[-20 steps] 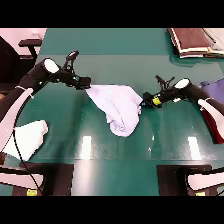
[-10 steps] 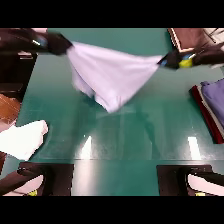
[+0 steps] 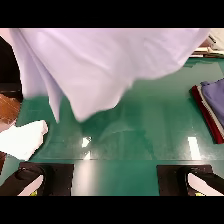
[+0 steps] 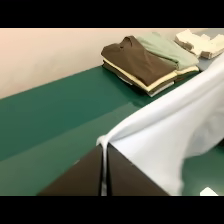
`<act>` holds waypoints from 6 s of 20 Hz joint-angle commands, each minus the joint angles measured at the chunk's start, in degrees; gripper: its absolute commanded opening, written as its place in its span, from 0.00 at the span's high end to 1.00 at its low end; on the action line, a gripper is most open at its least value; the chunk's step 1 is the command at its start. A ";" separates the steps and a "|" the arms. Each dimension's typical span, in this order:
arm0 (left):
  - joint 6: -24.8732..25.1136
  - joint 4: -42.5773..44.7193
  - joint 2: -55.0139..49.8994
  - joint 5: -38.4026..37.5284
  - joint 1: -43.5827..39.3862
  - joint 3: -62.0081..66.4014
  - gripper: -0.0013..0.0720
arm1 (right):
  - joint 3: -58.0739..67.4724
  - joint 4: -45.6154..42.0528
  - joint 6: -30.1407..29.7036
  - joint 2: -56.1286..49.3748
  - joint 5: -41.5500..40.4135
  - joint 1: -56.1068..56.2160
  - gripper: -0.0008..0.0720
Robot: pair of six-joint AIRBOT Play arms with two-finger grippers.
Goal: Fold the shirts.
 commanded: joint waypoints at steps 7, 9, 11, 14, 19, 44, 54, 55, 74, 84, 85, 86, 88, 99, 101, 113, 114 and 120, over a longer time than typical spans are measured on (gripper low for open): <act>0.07 5.38 -8.35 -11.89 -3.91 -22.93 0.96 | -17.66 -17.00 3.78 -10.51 8.68 7.67 0.97; 0.07 5.75 -8.35 -12.04 -8.79 -31.91 0.96 | -22.91 -16.98 3.78 -10.51 8.31 7.69 0.97; 0.07 4.66 -8.35 -13.00 -14.91 -37.94 0.95 | -26.10 -17.00 3.76 -9.84 8.15 7.52 0.97; 0.07 0.94 -8.35 -13.31 -23.19 -40.41 0.95 | -28.70 -17.18 3.74 -8.00 6.51 7.32 0.97; -0.39 -1.22 -8.33 -8.94 -25.68 -40.33 0.19 | -29.59 -17.07 3.74 -6.36 4.20 7.32 0.97; 16.61 -21.00 -39.71 3.54 4.52 -37.33 0.33 | -29.59 -16.98 3.76 -6.56 3.74 7.34 0.97; 12.46 -14.27 -31.34 -2.25 4.59 -20.04 0.95 | -16.00 -17.25 2.58 -6.47 5.40 7.32 0.97; 11.63 -11.34 -27.61 -1.88 4.59 -16.00 0.95 | -11.72 -17.25 2.12 -6.47 6.03 7.32 0.97; 1.95 4.09 3.91 2.27 4.59 10.03 0.95 | 13.18 -33.68 4.85 5.97 4.37 7.32 0.97; -1.88 8.46 -26.32 -9.73 4.59 -13.53 0.95 | -5.11 -33.51 1.22 -20.50 8.92 7.32 0.97; -1.84 8.70 -29.24 -7.17 4.59 -15.43 0.95 | -5.18 -33.14 1.20 -24.09 8.70 7.32 0.97; -1.88 9.57 -32.22 -5.01 4.59 -16.15 0.95 | -5.18 -32.76 1.18 -26.97 8.22 7.32 0.97; -1.97 10.14 -36.33 -1.55 4.59 -16.09 0.95 | -5.18 -30.03 0.66 -31.69 7.04 7.02 0.97; -3.48 7.67 -29.42 -15.69 14.91 -21.57 0.15 | -12.17 -5.68 -4.26 -25.20 13.14 -8.31 0.46; -3.45 7.48 -24.39 -13.18 16.24 -31.76 0.15 | -20.81 -3.28 -5.14 -19.04 11.28 -10.19 0.46; 1.66 -7.96 -20.85 1.70 15.54 -58.77 0.15 | -48.81 -0.04 -6.25 -1.70 2.40 -11.96 0.46; 1.64 -7.96 -20.85 2.16 14.45 -58.90 0.15 | -48.81 -0.07 -6.25 -1.33 2.23 -11.96 0.46; 1.53 -8.02 -20.83 4.11 7.61 -58.86 0.45 | -48.81 -0.52 -6.25 0.87 2.36 -12.68 0.46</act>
